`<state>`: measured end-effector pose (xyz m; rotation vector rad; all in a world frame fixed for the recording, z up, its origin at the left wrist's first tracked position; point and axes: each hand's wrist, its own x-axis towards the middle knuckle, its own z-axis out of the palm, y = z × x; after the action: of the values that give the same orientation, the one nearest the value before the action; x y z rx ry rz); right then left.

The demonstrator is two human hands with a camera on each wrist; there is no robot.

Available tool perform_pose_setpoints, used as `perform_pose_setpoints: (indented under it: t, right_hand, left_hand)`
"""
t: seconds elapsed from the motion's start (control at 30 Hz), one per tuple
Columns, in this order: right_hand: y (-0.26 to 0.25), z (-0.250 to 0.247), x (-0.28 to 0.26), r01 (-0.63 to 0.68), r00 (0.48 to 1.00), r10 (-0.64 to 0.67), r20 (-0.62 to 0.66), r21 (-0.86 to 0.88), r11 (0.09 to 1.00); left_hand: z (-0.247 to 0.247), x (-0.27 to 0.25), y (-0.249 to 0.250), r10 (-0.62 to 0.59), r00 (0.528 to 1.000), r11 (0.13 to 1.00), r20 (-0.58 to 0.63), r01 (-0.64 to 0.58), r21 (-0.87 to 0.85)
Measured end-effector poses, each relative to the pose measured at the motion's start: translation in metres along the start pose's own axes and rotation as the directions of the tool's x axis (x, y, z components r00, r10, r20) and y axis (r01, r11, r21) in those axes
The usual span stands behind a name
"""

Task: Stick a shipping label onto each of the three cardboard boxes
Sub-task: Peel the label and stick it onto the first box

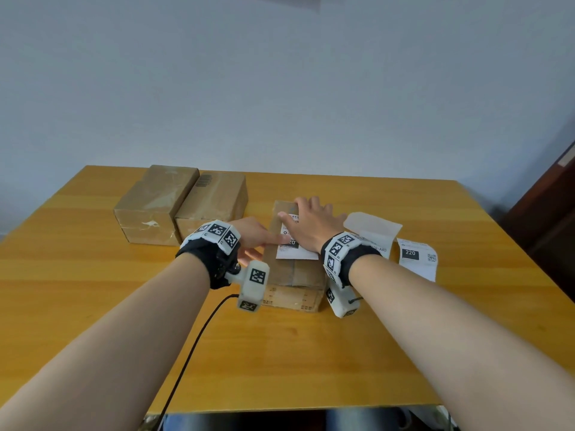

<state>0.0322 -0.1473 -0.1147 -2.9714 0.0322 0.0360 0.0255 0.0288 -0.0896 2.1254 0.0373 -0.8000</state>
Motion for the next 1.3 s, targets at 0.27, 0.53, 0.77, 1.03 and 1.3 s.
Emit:
perform_pose_setpoints:
  t: [0.27,0.53,0.77,1.03,1.3]
  right_hand:
    - [-0.002,0.000,0.003,-0.009,1.000,0.007,-0.016,-0.081,0.997]
    - [-0.001,-0.003,0.008,-0.022,1.000,0.021,-0.007,-0.073,0.997]
    - [0.002,-0.007,0.018,-0.058,0.998,0.059,0.018,-0.062,0.996]
    - [0.008,-0.003,0.044,-0.016,1.000,0.015,-0.013,-0.058,0.998]
    - [0.012,-0.004,0.058,-0.004,0.999,0.001,-0.050,-0.059,0.998]
  left_hand:
    - [-0.003,0.006,0.002,-0.037,0.998,0.996,0.048,0.033,0.084]
    - [-0.006,0.008,-0.009,-0.061,0.993,0.998,0.104,0.061,0.009]
    - [-0.007,0.009,-0.008,-0.111,0.982,0.993,0.150,0.116,-0.025]
    - [-0.006,0.006,-0.006,-0.108,0.982,0.986,0.157,0.126,-0.109]
    - [-0.008,0.010,-0.009,-0.118,0.974,0.991,0.191,0.129,-0.046]
